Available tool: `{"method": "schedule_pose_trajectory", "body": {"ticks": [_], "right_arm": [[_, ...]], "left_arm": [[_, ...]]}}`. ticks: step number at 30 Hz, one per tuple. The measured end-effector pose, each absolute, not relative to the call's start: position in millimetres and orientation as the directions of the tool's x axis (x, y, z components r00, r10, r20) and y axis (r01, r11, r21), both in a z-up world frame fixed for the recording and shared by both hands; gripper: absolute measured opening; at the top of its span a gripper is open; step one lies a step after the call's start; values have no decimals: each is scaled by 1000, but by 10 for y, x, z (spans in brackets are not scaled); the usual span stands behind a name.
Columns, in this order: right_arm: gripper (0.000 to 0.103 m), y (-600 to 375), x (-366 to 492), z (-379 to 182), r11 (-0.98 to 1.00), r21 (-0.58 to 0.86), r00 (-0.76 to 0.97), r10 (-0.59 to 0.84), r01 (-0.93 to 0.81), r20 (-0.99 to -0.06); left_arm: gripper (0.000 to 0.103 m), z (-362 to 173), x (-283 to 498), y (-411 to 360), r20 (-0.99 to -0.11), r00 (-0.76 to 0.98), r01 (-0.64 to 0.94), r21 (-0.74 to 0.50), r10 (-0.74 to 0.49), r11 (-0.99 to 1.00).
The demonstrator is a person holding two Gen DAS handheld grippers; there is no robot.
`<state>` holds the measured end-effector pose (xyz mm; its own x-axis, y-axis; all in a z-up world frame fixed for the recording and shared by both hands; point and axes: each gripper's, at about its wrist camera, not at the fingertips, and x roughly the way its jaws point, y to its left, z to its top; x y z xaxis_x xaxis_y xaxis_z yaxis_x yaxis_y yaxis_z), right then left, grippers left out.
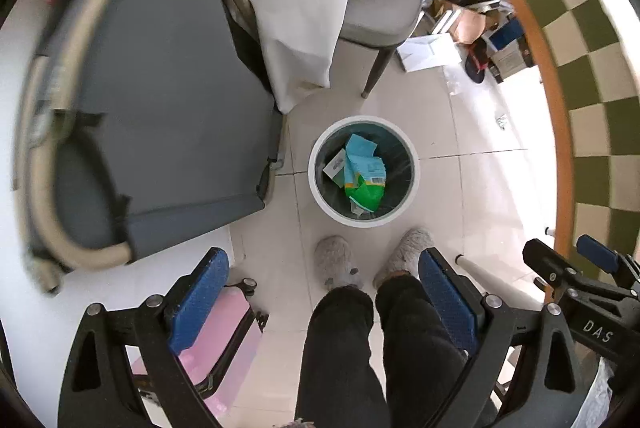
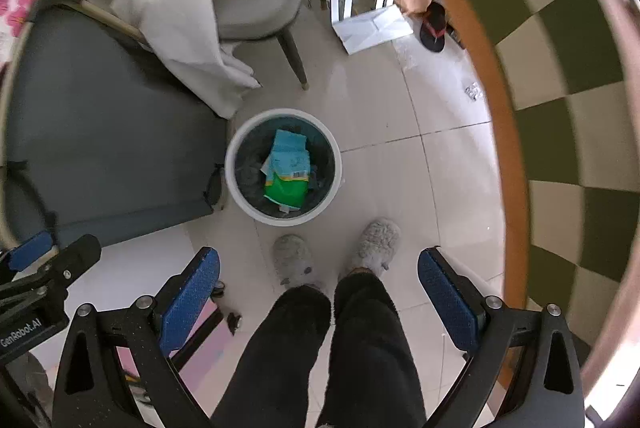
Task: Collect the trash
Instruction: 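Move both tools back toward the table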
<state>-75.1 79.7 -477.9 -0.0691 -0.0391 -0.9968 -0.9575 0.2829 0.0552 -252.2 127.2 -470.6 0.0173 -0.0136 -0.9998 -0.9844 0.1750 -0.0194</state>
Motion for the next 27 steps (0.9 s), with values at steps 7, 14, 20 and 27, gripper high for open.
{"method": "schedule_pose_trajectory", "body": {"ticks": [7, 14, 20, 27], "right_arm": [[100, 627, -727, -4025, 303, 118, -114, 33, -946, -993], [100, 558, -293, -3385, 398, 258, -212, 157, -880, -965], [100, 411, 787, -2855, 543, 258, -145, 243, -799, -959], [101, -323, 2671, -2711, 774, 139, 10, 184, -618, -983]], "left_arm": [[97, -4017, -2527, 1132, -997, 3, -981, 12, 79, 193], [97, -3351, -2120, 1206, -979, -3, -973, 49, 203, 224], [97, -2885, -1060, 1322, -959, 62, -934, 42, 278, 355], [100, -2848, 714, 1356, -958, 122, -834, 42, 258, 551]]}}
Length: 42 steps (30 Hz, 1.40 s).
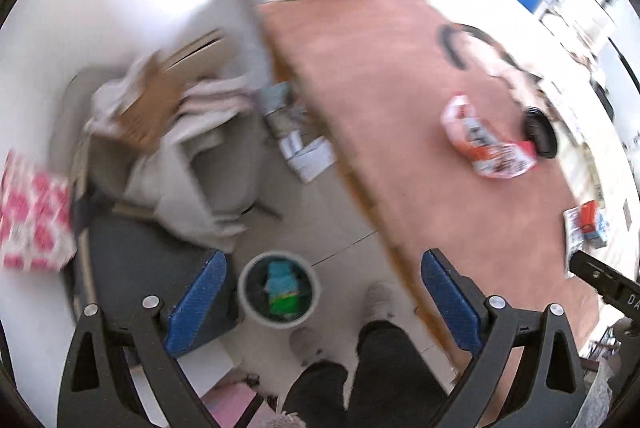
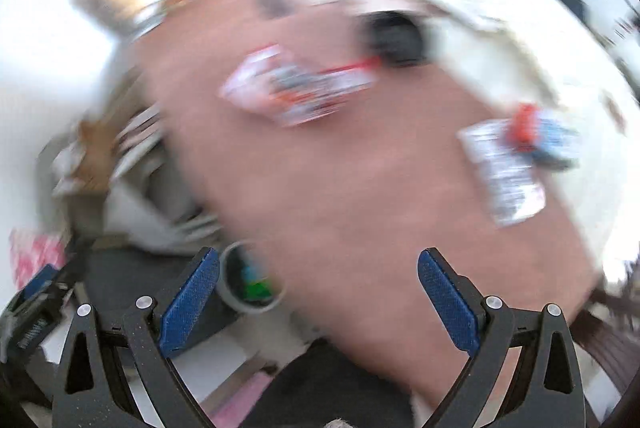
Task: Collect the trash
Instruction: 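Move both tools back toward the table, then grasp the Parkland milk carton with the right tool while the left grasps the red-white snack wrapper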
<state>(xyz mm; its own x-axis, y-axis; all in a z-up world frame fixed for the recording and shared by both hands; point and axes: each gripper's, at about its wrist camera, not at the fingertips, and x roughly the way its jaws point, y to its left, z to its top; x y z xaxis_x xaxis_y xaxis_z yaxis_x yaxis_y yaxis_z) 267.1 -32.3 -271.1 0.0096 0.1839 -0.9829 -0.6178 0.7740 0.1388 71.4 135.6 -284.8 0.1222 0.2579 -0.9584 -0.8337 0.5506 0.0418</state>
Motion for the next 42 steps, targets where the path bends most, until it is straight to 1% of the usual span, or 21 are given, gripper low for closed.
{"method": "schedule_pose_trajectory", "body": {"ticks": [6, 10, 13, 15, 18, 19, 21, 23, 24, 25, 26, 28, 30, 31, 32, 33, 34, 35, 37, 40, 42], "right_arm": [[101, -1223, 4011, -3004, 936, 99, 18, 112, -339, -994], [101, -1587, 4489, -3247, 974, 106, 2, 109, -200, -994], [101, -1662, 4658, -3408, 981, 121, -13, 121, -152, -993], [101, -1649, 4728, -3501, 983, 116, -13, 116, -145, -993], [101, -1585, 4750, -3646, 983, 107, -22, 105, -150, -994], [103, -1560, 4768, -3691, 981, 121, -26, 118, -152, -993], [103, -1504, 4800, -3733, 977, 145, -27, 143, -156, -989], [103, -1394, 4829, -3758, 975, 133, -21, 132, -178, -991], [103, -1332, 4838, -3775, 974, 124, -23, 122, -190, -992], [103, -1263, 4846, -3794, 972, 122, -27, 119, -202, -993], [103, -1204, 4849, -3805, 970, 123, -27, 120, -211, -992], [103, -1124, 4843, -3840, 965, 101, -29, 97, -240, -995], [103, -1061, 4837, -3902, 964, 63, -34, 56, -259, -998], [103, -990, 4851, -3949, 964, 58, -36, 50, -259, -998], [103, -988, 4849, -3967, 965, 57, -36, 50, -256, -998], [102, -983, 4847, -3978, 966, 55, -29, 49, -251, -998], [96, -982, 4851, -3978, 966, 56, -19, 53, -251, -998], [96, -1000, 4855, -3976, 967, 57, -11, 57, -249, -998], [96, -1082, 4848, -3928, 966, 56, 6, 59, -251, -998], [96, -1096, 4843, -3851, 966, 74, 15, 80, -247, -997], [96, -1110, 4865, -3855, 966, 83, 22, 91, -244, -996]], "left_arm": [[100, -3218, 1813, 1418, -975, 160, -793, -36, 152, 608], [99, -3601, 2240, 1561, -987, 145, -802, -75, 71, 593], [99, -3846, 2429, 1692, -989, 142, -813, -101, 28, 573], [99, -3972, 2528, 1752, -991, 135, -816, -97, 25, 570], [93, -4168, 2635, 1836, -990, 141, -810, -107, 14, 577], [91, -4212, 2665, 1855, -989, 145, -809, -116, 5, 577], [84, -4270, 2719, 1875, -988, 156, -807, -130, -4, 576], [79, -4261, 2762, 1861, -987, 161, -801, -116, 26, 587], [73, -4249, 2780, 1846, -985, 167, -794, -112, 37, 597], [59, -4224, 2791, 1827, -983, 180, -788, -117, 43, 604], [54, -4193, 2809, 1805, -980, 194, -781, -128, 43, 611], [44, -4147, 2851, 1768, -980, 186, -769, -101, 69, 631], [39, -4103, 2884, 1761, -978, 188, -763, -87, 92, 640], [33, -4079, 2882, 1762, -977, 189, -763, -81, 101, 642], [29, -4025, 2872, 1734, -973, 203, -761, -85, 111, 643], [24, -3980, 2842, 1732, -970, 211, -760, -86, 120, 644], [22, -3935, 2834, 1740, -968, 218, -758, -86, 127, 646], [13, -3876, 2827, 1748, -965, 223, -756, -81, 140, 650], [7, -3787, 2821, 1762, -960, 240, -749, -86, 147, 657], [1, -3678, 2862, 1765, -954, 253, -739, -84, 160, 669], [0, -3618, 2851, 1806, -950, 261, -735, -80, 171, 673]]}}
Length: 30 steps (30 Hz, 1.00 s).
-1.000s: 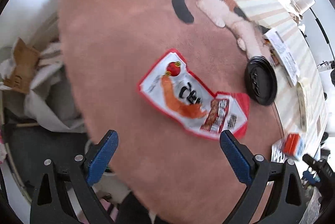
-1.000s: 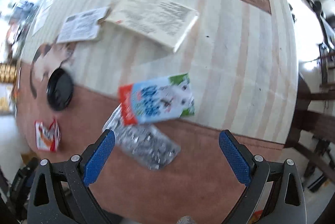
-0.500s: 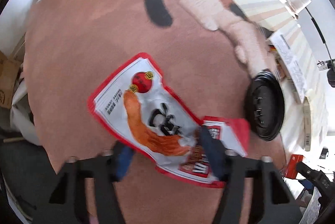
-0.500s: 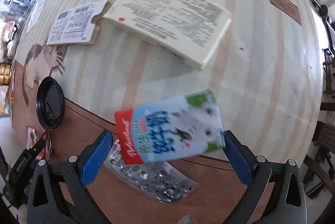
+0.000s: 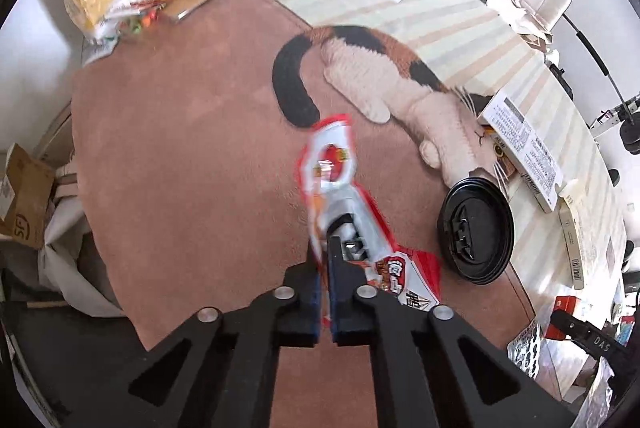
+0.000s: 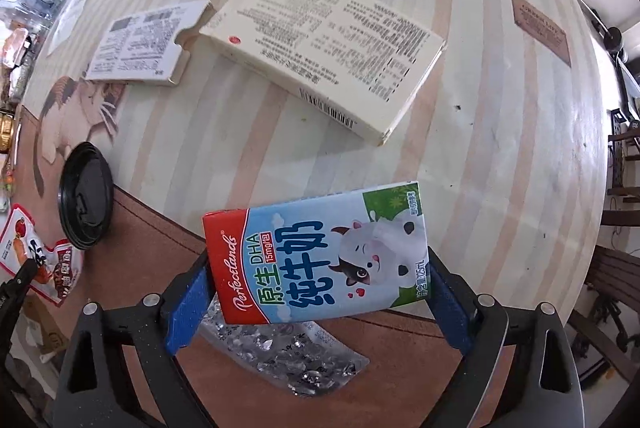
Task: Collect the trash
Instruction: 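Grasp the Parkland milk carton with the right tool while the left grasps the red-white snack wrapper, then carry both items over the white bin and open both tools to drop them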
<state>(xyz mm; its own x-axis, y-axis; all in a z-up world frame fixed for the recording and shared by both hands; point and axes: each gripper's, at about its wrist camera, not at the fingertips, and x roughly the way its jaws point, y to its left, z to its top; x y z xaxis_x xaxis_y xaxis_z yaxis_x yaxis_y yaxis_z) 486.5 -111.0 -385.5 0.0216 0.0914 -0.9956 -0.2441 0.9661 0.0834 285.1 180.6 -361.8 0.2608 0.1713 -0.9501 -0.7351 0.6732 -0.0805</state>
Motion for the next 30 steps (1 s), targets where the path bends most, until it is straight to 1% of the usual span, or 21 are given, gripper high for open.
{"method": "schedule_pose_trajectory", "body": {"ticks": [4, 9, 14, 20, 30], "right_arm": [[96, -1111, 4768, -3860, 962, 112, 28, 123, -249, -992], [96, -1138, 4849, -3796, 952, 152, 37, 168, -267, -985], [96, -1059, 4761, -3596, 936, 187, 51, 212, -299, -976], [96, -940, 4621, -3488, 927, 205, 48, 231, -315, -972], [96, -649, 4375, -3348, 891, 241, 27, 271, -385, -962]], "left_arm": [[0, -3525, 2836, 1811, -941, 280, -733, -82, 189, 675], [0, -3313, 2684, 1797, -926, 309, -733, -85, 219, 675], [0, -3117, 2539, 1831, -907, 346, -734, -100, 242, 672], [0, -3169, 2300, 1946, -910, 343, -765, -128, 231, 632], [0, -2683, 1901, 1992, -861, 386, -783, -115, 331, 611]]}}
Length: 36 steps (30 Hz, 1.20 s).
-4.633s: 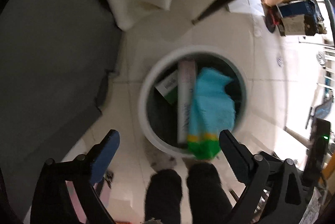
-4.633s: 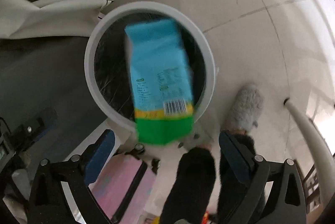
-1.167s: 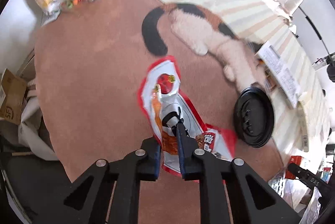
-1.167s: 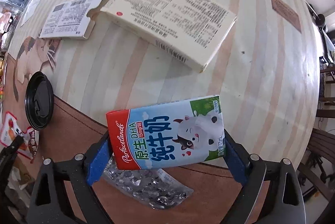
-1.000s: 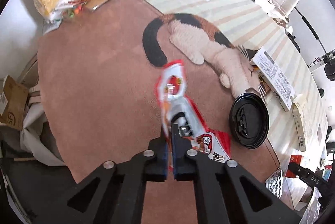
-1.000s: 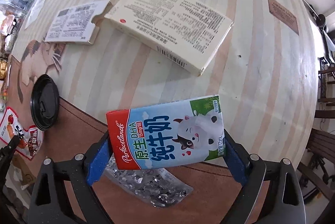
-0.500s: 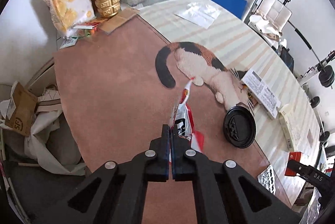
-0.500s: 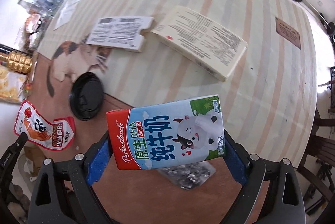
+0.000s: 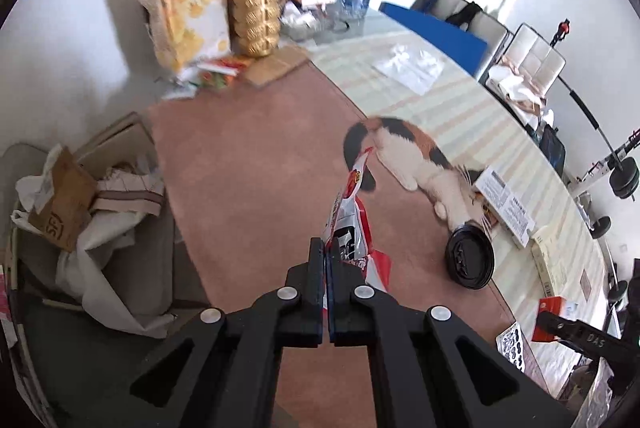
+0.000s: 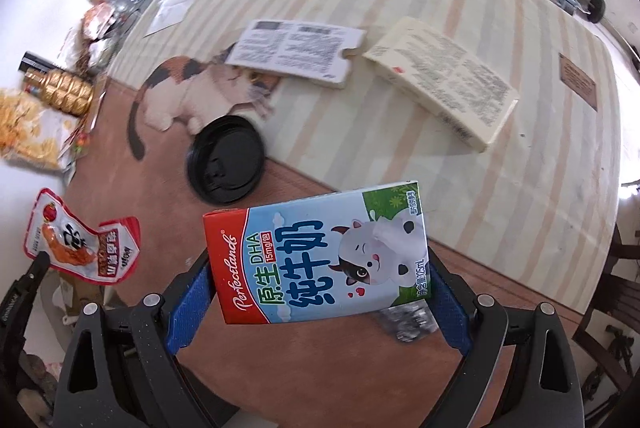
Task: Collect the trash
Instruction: 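Carry both items over the white bin and open both tools to drop them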
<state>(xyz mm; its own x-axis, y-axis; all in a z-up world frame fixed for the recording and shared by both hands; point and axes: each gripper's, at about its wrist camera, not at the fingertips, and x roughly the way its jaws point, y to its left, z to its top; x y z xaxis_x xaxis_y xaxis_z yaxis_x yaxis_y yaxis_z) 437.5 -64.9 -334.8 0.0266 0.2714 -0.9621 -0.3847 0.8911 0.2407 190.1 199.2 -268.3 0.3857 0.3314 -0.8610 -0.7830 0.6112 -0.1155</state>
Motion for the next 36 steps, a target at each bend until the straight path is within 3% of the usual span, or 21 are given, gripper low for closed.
{"method": "schedule_pose_trajectory", "body": {"ticks": [9, 18, 27, 36], "right_arm": [[96, -113, 3739, -3088, 801, 286, -18, 326, -526, -945], [96, 486, 2350, -3146, 674, 295, -103, 310, -677, -945], [96, 821, 951, -3806, 603, 255, -153, 217, -756, -964], [96, 983, 18, -5436, 551, 212, -236, 27, -807, -971]], "left_arm": [[0, -2344, 1092, 2104, -830, 374, -828, -98, 414, 552], [0, -2578, -223, 2017, -854, 297, -892, -88, 427, 444], [0, -3445, -1481, 1864, -916, 217, -932, -92, 337, 350], [0, -5095, -2127, 1895, -975, 175, -964, -143, 134, 223]]}}
